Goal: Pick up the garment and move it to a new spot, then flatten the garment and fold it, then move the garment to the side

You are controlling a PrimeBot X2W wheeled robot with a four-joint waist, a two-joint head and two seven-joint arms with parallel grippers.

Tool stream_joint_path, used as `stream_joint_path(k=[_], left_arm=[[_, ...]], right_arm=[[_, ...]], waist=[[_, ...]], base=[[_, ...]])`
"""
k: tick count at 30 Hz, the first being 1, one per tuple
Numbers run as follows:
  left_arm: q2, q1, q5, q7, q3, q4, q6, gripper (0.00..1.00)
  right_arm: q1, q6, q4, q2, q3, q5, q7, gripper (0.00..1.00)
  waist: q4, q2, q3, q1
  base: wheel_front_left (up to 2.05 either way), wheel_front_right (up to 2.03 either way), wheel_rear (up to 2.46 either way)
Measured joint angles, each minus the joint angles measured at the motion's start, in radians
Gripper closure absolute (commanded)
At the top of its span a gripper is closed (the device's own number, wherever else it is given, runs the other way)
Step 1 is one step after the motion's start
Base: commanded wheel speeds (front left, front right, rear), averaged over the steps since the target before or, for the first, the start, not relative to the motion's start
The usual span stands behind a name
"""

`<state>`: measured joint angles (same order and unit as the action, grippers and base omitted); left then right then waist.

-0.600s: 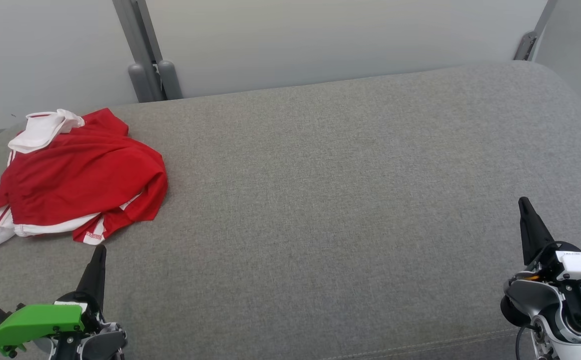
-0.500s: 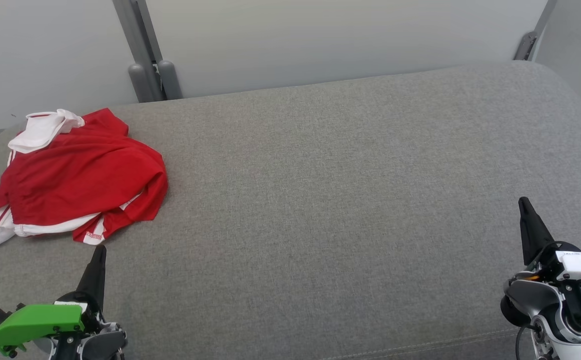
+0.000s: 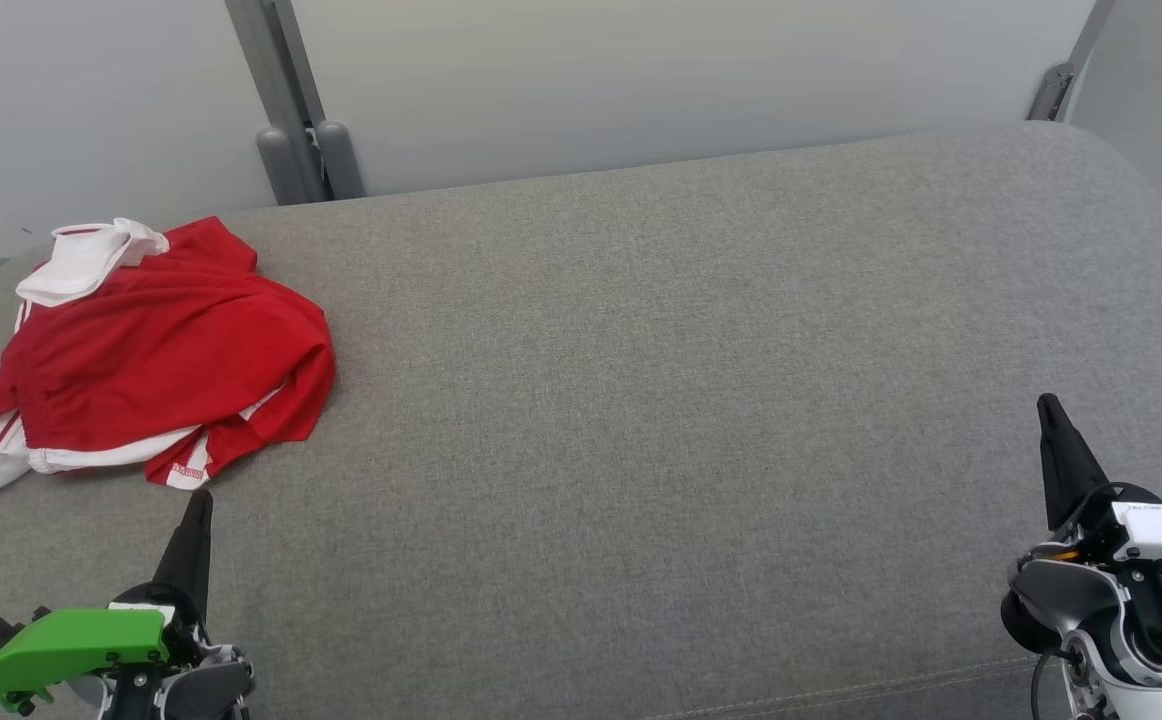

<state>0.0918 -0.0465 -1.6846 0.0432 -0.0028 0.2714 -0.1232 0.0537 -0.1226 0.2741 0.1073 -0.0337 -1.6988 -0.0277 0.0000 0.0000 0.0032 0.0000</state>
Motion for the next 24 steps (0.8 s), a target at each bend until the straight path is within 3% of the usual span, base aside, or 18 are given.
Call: stream_joint_path(k=[24], left_arm=[[-0.002, 0.0, 0.001, 0.002, 0.002, 0.0, 0.0, 1.0]], right_arm=[[0.0, 0.0, 0.0, -0.005, -0.004, 0.002, -0.001, 1.0]], waist=[[0.0, 0.0, 0.0, 0.0]], base=[[0.0, 0.0, 0.0]])
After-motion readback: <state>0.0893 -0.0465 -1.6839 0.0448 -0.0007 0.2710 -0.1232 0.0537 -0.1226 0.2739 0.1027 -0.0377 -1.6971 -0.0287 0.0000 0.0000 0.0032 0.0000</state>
